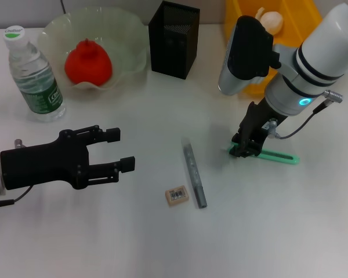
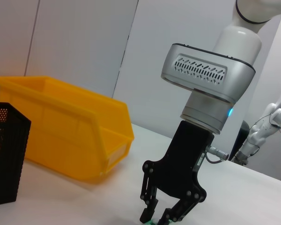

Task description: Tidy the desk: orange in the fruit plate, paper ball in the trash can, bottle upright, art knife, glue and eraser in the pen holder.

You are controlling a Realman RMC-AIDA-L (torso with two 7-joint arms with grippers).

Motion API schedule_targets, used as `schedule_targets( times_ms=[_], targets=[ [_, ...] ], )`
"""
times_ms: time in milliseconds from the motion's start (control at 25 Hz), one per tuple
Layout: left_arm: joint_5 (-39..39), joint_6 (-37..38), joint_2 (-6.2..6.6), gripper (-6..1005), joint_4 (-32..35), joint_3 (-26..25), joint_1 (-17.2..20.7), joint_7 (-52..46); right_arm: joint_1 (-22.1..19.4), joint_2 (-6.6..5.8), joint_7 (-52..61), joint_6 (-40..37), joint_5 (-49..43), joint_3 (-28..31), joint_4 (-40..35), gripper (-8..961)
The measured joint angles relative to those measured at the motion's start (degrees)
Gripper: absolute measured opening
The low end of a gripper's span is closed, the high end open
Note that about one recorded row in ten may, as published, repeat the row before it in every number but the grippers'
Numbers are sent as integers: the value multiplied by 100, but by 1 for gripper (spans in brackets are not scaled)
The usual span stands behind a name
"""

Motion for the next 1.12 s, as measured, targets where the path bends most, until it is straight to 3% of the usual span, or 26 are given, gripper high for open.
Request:
schedule_targets(
  times_ms=[200, 800, 1120],
  targets=[
    [0, -2, 0, 791, 0, -9, -6, 0, 1, 1, -3, 16, 0, -1, 12, 234],
    [-3, -33, -14, 792, 0, -10, -38, 0, 56, 0, -16, 84, -16, -58, 168, 227],
    [-2, -38, -18, 792, 0, -9, -46, -10, -38, -24, -6, -80, 247, 27, -255, 192]
  ],
)
